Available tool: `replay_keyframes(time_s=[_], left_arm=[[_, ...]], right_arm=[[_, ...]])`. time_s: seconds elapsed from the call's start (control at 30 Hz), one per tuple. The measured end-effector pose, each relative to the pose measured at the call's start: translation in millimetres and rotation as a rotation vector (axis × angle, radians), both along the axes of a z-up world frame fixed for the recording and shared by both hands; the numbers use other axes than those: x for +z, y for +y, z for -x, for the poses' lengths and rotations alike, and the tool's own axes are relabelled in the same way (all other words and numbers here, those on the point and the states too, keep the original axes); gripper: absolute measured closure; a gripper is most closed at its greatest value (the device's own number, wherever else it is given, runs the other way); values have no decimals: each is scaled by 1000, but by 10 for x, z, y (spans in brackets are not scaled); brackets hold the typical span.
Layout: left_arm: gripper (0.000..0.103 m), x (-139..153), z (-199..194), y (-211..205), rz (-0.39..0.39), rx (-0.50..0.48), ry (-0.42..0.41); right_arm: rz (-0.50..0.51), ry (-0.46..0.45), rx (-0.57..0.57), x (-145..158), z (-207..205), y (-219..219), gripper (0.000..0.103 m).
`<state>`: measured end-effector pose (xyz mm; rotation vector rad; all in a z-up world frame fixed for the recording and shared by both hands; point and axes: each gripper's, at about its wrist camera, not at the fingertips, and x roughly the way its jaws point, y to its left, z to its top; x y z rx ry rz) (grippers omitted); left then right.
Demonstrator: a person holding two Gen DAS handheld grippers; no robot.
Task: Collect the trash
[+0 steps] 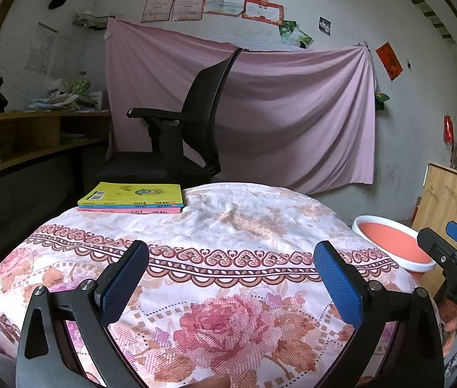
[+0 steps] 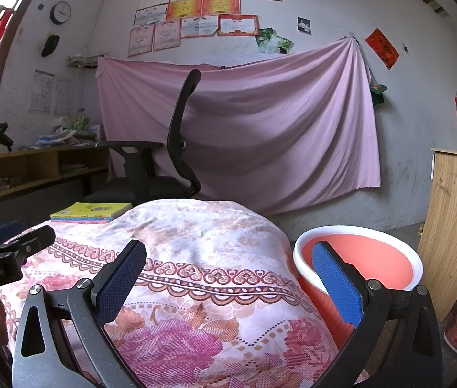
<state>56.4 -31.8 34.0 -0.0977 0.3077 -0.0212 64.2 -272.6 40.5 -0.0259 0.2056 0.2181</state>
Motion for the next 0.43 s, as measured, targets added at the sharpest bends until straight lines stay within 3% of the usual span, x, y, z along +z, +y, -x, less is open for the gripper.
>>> replay_keyframes(time_s=[0.43], left_arm=[[3, -40, -11, -28, -21, 8, -5]], right_arm=[[0, 1, 0, 13, -1, 3, 0]])
